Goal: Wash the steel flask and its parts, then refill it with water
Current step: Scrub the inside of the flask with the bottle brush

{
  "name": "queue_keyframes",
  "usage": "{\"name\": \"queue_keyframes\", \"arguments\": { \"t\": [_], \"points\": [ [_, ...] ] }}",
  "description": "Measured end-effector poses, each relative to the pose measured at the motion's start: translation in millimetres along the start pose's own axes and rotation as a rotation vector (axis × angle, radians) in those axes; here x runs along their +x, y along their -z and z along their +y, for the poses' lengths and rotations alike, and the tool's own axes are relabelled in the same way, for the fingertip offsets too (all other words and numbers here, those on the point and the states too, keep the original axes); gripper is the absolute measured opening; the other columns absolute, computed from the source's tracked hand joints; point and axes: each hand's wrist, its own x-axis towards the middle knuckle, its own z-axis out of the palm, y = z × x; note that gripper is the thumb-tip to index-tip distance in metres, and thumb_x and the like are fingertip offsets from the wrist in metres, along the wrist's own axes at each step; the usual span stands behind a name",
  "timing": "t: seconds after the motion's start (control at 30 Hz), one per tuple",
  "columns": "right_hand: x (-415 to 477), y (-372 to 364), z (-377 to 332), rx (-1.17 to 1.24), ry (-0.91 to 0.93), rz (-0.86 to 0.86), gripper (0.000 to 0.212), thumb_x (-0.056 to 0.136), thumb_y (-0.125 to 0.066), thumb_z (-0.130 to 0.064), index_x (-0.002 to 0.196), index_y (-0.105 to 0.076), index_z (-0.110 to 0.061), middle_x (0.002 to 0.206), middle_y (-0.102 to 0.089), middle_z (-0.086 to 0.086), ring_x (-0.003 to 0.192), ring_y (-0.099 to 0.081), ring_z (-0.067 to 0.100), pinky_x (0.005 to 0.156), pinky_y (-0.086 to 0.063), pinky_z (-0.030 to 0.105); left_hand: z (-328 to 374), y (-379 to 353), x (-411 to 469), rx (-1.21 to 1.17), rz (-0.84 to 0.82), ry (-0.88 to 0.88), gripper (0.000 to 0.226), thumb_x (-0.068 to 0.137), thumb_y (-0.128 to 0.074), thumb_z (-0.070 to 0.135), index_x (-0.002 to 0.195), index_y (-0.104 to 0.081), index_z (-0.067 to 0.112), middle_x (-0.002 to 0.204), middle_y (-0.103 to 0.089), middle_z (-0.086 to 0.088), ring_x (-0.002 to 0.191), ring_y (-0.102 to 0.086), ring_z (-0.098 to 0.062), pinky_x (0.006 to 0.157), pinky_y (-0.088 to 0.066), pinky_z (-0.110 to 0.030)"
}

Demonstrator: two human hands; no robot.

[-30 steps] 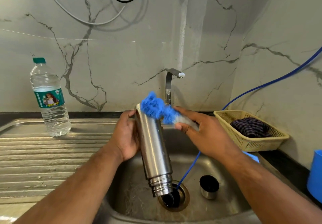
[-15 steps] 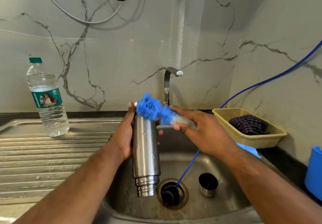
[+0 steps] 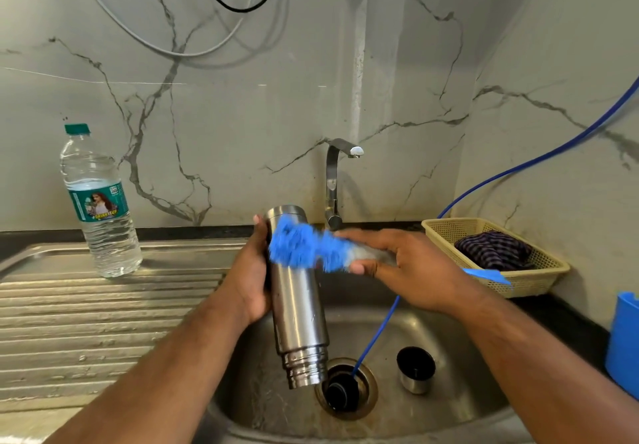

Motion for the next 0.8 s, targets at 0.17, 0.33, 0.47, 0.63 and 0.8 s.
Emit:
{"name": "queue_keyframes", "arguments": {
  "t": [0.17, 0.33, 0.47, 0.63, 0.8],
  "points": [
    [1, 3, 1, -0.061, -0.092, 0.116, 0.049, 0.096, -0.061, -0.055, 0.141, -0.043, -0.063, 0.133, -0.066, -0.016, 0.117, -0.062, 0.009, 0.096, -0.055, 0.041, 0, 4, -1, 0.064, -0.114, -0.036, 0.095, 0.075, -0.042, 0.089, 0.127, -0.067, 0.014, 0.109, -0.073, -0.022, 0.099, -0.07, -0.04, 0.093, -0.055, -0.057],
    [-3, 2, -6, 0.102, -0.091, 0.111, 0.05, 0.099, -0.055, -0.054, 0.148, -0.047, -0.048, 0.138, -0.064, -0.016, 0.125, -0.058, 0.002, 0.106, -0.047, 0.028, -4, 5, 2, 0.164, -0.159, -0.164, 0.112, 0.039, -0.092, 0.071, 0.127, -0.061, 0.009, 0.106, -0.073, -0.019, 0.1, -0.071, -0.036, 0.089, -0.058, -0.052],
    [-4, 8, -11, 0.117, -0.075, 0.127, 0.045, 0.098, -0.061, -0.051, 0.142, -0.053, -0.05, 0.134, -0.064, -0.023, 0.123, -0.057, -0.006, 0.105, -0.047, 0.023, -12, -2, 3, 0.383, -0.15, -0.263, 0.084, 0.05, -0.1, 0.042, 0.123, -0.066, 0.018, 0.112, -0.076, -0.003, 0.109, -0.07, -0.024, 0.097, -0.055, -0.043],
    [-6, 21, -9, -0.044, -0.129, 0.089, 0.042, 0.093, -0.063, -0.057, 0.134, -0.055, -0.059, 0.128, -0.068, -0.025, 0.119, -0.062, 0.0, 0.1, -0.052, 0.033, -19, -3, 4, 0.492, -0.09, -0.306, 0.073, 0.063, -0.094, 0.01, 0.127, -0.062, 0.026, 0.113, -0.076, 0.006, 0.105, -0.071, -0.011, 0.089, -0.057, -0.031],
    [-6, 12, -16, 0.017, -0.108, 0.026, 0.046, 0.091, -0.066, -0.058, 0.136, -0.056, -0.056, 0.125, -0.069, -0.024, 0.107, -0.062, -0.007, 0.093, -0.053, 0.028, -23, -3, 6, 0.545, -0.074, -0.343, 0.067, 0.065, -0.093, 0.009, 0.124, -0.065, 0.023, 0.112, -0.076, 0.004, 0.103, -0.072, -0.014, 0.086, -0.058, -0.03]
  ]
}}
